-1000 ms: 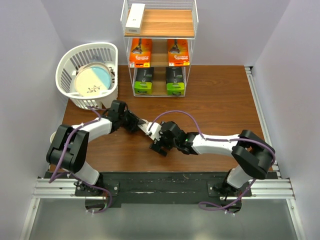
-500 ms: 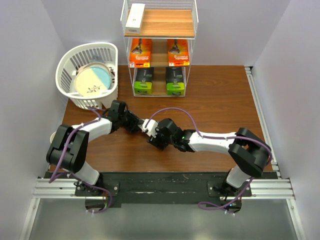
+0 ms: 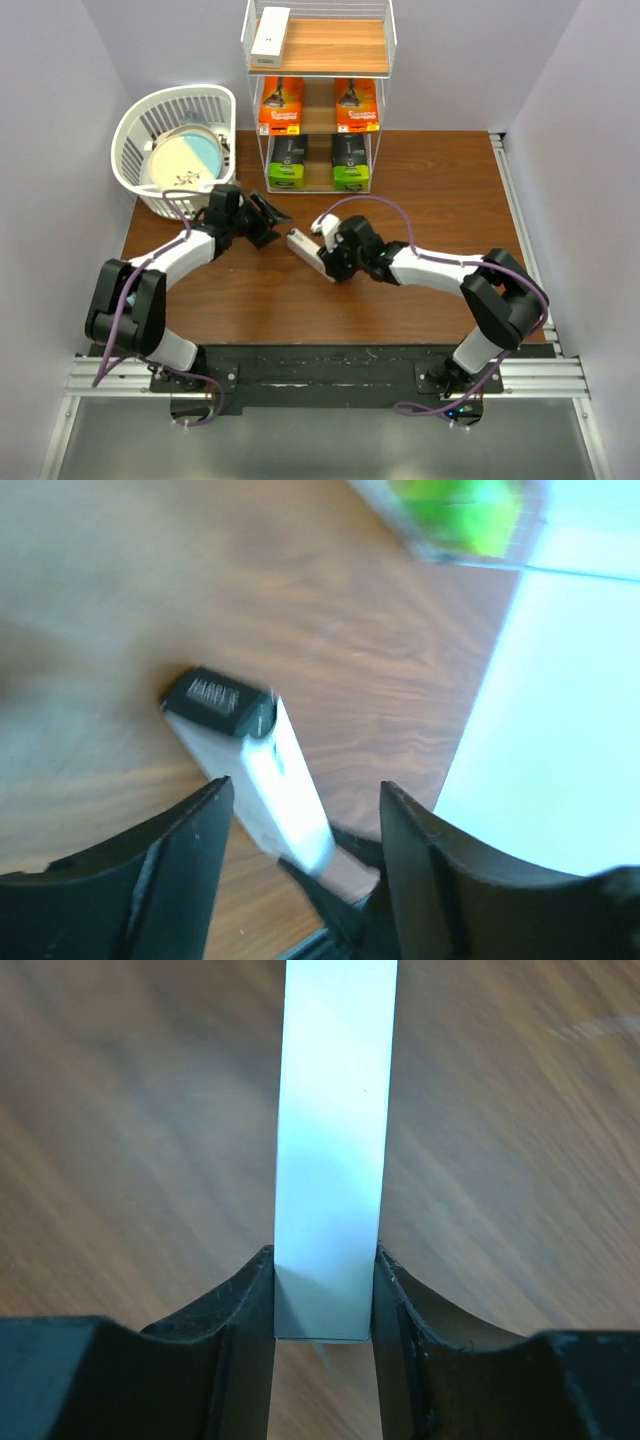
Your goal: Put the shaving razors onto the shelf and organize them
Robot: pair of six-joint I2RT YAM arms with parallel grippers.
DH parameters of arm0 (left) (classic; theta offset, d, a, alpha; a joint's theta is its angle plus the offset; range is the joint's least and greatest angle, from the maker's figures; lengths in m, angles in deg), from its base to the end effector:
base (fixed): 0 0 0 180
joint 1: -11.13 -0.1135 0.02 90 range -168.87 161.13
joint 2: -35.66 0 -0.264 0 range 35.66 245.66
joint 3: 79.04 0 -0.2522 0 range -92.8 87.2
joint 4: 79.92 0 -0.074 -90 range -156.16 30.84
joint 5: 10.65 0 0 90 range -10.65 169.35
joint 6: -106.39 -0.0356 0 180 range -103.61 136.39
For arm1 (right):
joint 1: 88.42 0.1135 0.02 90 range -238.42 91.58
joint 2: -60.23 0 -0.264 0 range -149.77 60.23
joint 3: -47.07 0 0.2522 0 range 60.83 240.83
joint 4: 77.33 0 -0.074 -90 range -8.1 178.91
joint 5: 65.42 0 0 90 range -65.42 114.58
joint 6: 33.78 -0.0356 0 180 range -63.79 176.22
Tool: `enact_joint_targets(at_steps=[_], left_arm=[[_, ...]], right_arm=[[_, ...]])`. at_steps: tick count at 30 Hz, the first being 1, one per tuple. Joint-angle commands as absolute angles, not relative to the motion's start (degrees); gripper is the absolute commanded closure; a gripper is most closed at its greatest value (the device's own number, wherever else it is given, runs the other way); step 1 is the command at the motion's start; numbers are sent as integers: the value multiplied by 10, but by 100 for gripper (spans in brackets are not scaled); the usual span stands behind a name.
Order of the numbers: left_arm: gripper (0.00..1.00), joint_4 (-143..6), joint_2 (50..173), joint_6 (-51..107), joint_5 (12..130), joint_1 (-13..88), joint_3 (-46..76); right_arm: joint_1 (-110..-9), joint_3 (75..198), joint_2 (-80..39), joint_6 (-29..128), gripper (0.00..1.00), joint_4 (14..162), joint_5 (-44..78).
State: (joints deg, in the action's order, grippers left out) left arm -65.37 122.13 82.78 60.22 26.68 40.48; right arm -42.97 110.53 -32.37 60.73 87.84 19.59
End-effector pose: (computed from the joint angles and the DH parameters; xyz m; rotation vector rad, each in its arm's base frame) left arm 0.2977 -0.0949 0.1965 -0.8932 2.3291 -1.0675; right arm 0.2300 0.2381 0.1784 -1.0449 2.1384 0.4506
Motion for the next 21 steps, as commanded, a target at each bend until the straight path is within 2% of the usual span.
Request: enact_joint_targets(at_steps=[1,6,10,13,16,20,21], left_arm=[[32,-686,1163,703,555,251,361],[31,-693,1107,556,485,251,353],[30,-664,1055,451,474,250,339],[31,-607,1029,321,530,250,289],[31,-598,1029,200,618,250,212],[31,-586,1053,103,644,250,85],[34,-592,1054,95,631,250,75]], right_arm=[[-484,1116,-294,493,65,869,114],[-520,1107,-258,390,70,887,31],[-547,1122,-214,340,73,881,-40],[-576,1140,-192,312,79,878,-103],[-604,1151,-171,277,80,886,-137],[-627,1214,-129,247,77,902,-140],[-635,1232,-125,244,77,904,-137]])
